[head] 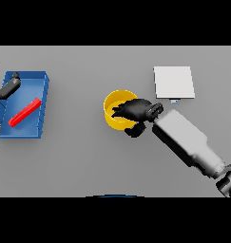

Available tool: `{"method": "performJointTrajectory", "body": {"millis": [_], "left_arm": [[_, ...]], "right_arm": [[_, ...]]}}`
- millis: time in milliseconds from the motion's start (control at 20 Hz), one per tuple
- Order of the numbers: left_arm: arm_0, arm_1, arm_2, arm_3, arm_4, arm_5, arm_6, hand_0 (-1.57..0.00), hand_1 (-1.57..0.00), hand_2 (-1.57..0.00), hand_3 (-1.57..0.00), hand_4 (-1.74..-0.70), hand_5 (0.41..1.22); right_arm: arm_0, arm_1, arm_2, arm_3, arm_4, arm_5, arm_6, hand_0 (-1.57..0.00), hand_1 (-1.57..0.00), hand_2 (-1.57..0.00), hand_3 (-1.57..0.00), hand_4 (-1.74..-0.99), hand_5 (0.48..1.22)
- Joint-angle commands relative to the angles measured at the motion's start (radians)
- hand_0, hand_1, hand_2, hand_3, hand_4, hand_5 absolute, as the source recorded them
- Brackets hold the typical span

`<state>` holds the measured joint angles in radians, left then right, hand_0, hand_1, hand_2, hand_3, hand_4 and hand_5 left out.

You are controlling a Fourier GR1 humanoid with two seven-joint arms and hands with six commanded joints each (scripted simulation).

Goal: Pick up the red beaker and tilt it to pour out 1 green nut into yellow bowl. Pick up the yellow bowl and place it on the metallic measuring scale.

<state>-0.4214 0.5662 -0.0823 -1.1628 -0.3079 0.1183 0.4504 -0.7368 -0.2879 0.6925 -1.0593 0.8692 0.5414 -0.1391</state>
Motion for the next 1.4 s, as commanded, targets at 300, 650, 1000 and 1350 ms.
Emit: {"method": "performJointTrajectory", "body": {"millis": [300, 650, 1000, 1350], "left_arm": [[-0.003, -0.006, -0.006, 0.009, -0.008, 0.007, -0.018, 0.00, 0.00, 0.00, 0.00, -0.75, 0.700], [-0.003, -0.006, -0.016, 0.007, -0.018, 0.005, -0.010, 0.00, 0.00, 0.00, 0.00, -0.74, 0.688], [0.005, 0.010, -0.012, -0.021, -0.019, 0.004, -0.015, 0.00, 0.00, 0.00, 0.00, -0.73, 0.692], [-0.008, 0.014, -0.006, -0.007, -0.014, -0.002, -0.019, 0.00, 0.00, 0.00, 0.00, -0.74, 0.697]], "right_arm": [[-0.013, -0.004, 0.007, 0.004, -0.022, 0.034, -0.032, -1.20, -1.19, -1.13, -0.87, -1.594, 1.121], [-0.007, -0.021, 0.005, -0.015, -0.051, 0.025, -0.035, -1.49, -1.49, -1.29, -1.39, -1.710, 1.200], [-0.015, -0.072, -0.023, -0.118, -0.072, 0.070, 0.006, -1.55, -1.55, -1.39, -1.29, -1.735, 1.217], [-0.037, -0.140, -0.106, -0.200, -0.097, 0.091, 0.050, -1.57, -1.57, -1.44, -1.27, -1.740, 1.220]]}}
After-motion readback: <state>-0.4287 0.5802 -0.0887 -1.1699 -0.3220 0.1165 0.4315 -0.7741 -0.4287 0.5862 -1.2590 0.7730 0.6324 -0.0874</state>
